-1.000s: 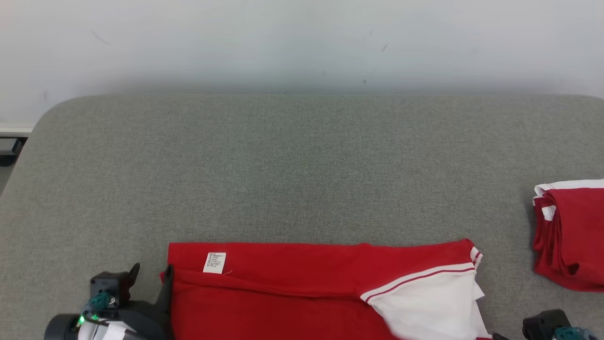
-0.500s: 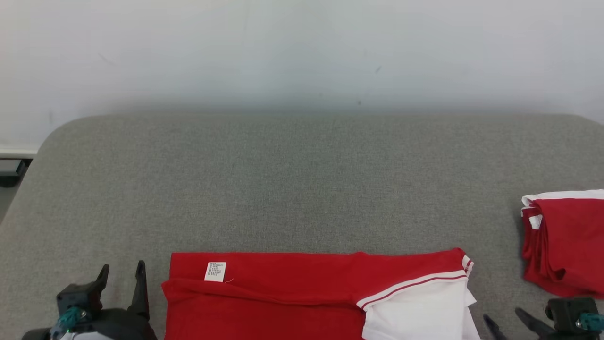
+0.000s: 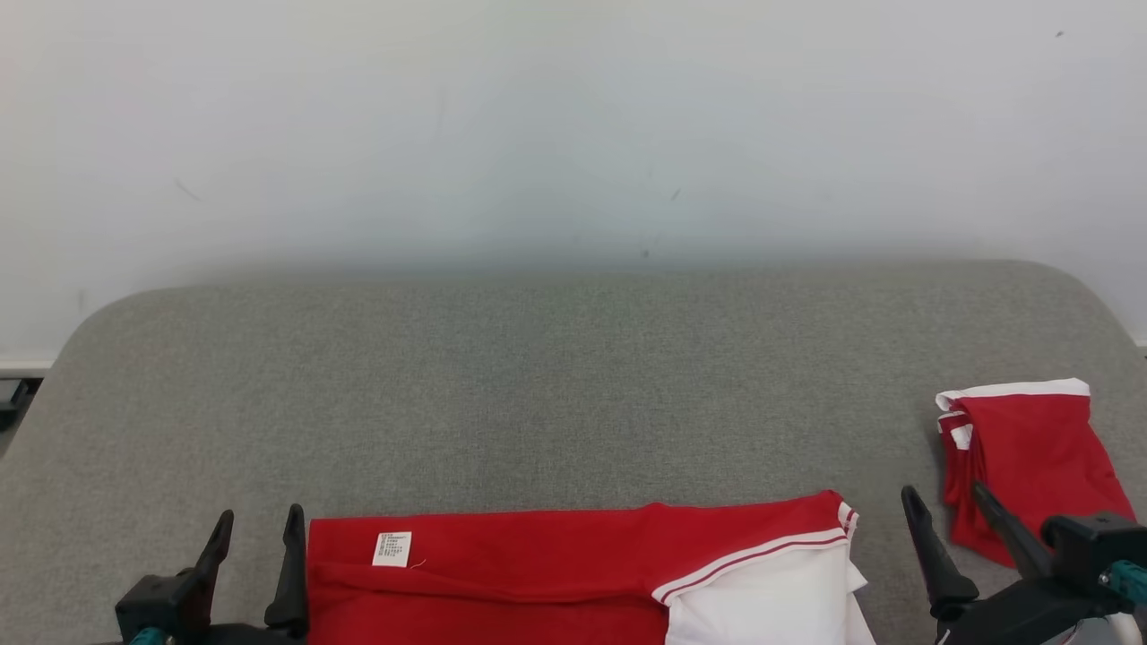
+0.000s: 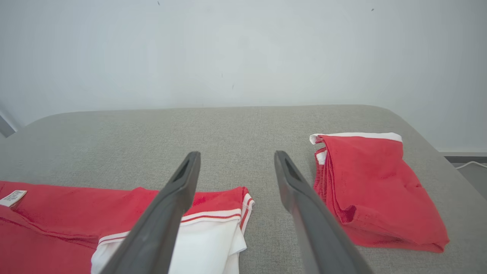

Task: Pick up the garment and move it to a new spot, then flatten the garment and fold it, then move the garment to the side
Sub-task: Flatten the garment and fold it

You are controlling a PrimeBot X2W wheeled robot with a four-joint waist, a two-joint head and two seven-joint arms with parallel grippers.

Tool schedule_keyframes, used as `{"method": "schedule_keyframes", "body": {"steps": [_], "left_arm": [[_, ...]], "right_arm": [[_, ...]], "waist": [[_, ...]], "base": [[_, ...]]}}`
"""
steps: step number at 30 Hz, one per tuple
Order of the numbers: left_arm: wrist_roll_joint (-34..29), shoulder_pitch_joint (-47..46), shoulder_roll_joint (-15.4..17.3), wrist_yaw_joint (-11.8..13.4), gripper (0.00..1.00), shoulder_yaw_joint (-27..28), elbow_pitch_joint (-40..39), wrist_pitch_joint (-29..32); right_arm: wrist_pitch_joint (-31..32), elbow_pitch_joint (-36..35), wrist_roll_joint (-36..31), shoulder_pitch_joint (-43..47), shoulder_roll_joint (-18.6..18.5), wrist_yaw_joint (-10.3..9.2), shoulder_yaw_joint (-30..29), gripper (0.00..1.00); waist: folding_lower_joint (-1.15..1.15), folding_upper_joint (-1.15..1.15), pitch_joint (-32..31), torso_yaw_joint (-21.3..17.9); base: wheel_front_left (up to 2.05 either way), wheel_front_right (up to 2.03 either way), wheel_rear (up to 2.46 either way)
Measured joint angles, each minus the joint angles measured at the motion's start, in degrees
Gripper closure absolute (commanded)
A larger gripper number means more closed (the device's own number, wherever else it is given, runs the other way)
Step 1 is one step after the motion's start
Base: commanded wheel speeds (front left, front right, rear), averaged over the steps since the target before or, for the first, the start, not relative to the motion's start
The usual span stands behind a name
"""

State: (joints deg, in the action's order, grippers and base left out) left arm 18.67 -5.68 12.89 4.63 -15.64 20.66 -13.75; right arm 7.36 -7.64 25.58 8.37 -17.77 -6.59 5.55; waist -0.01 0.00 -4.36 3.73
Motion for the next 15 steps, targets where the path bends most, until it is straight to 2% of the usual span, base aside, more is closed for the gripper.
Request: {"method": "schedule_keyframes", "body": {"steps": [6, 15], "left_arm": [[0.08, 2.32, 0.24, 0.49, 0.00, 0.43, -3.74, 0.70], [0.93, 6.26, 0.93, 0.97, 0.00, 1.09, -6.04, 4.30]], "right_arm": [[-4.36, 2.30, -1.57, -1.15, 1.88, -0.09, -0.91, 0.00], [-7.97, 5.05, -2.50, -3.08, 2.46, -0.23, -1.93, 0.00]], "waist": [[0.00, 0.00, -1.29, -1.07], [0.00, 0.00, -2.00, -2.48]], "base": [[0.00, 0.00, 0.00], [0.00, 0.00, 0.00]]}}
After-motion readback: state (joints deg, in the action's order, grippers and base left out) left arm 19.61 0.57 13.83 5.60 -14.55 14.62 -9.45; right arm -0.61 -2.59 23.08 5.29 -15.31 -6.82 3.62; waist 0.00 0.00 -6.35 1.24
